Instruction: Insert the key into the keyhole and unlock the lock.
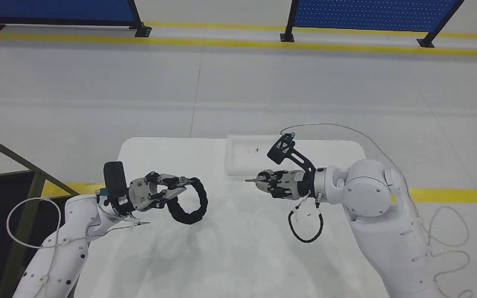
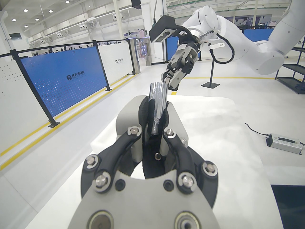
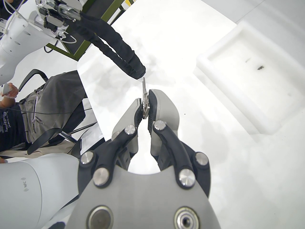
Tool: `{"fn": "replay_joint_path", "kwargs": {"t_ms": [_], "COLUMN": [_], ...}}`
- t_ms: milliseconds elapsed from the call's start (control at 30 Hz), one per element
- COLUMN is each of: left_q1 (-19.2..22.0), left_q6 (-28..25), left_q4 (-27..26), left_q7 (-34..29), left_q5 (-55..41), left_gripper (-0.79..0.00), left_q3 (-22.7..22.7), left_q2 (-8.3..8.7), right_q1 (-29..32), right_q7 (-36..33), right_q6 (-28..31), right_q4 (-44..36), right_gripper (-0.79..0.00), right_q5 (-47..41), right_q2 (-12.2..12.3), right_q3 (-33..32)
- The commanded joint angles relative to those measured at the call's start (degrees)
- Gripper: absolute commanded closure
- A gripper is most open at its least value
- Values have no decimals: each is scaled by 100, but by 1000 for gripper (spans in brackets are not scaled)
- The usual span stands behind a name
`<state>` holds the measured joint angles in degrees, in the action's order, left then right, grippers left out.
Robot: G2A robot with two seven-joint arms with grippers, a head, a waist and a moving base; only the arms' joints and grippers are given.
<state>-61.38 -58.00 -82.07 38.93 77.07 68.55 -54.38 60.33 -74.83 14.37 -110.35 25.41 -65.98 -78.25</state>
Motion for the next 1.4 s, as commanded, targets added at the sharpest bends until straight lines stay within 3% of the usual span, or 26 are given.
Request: {"fn": "replay_joint_path", "kwargs": {"t_ms": [0, 367, 667, 867, 1067, 1367], "left_q1": [0, -12, 204, 618, 957, 1311], "left_q6": [0, 34, 72, 440, 724, 1328], "left_q4": [0, -7, -317, -190, 207, 665], "left_q7": [0, -22, -274, 194, 885, 2063], "left_q5": [0, -9, -31, 633, 1247, 2174], "left_gripper": [0, 0, 0, 0, 0, 0], "left_q3": [0, 0, -374, -940, -1459, -2207], "left_q2": [0, -2, -113, -277, -423, -591], "right_q1": [0, 14, -94, -182, -172, -376], "right_q7": [0, 32, -579, -1317, -1317, -1317], "right_q6": [0, -8, -903, -1627, -1991, -2113], "right_q4": [0, 2, -643, -1477, -2111, -2258], "right_gripper": [0, 0, 0, 0, 0, 0], "right_q5": [0, -1, 76, 218, 230, -34], "right_q2": [0, 0, 83, 160, 303, 514], "right_q3": [0, 6, 42, 57, 158, 280]}}
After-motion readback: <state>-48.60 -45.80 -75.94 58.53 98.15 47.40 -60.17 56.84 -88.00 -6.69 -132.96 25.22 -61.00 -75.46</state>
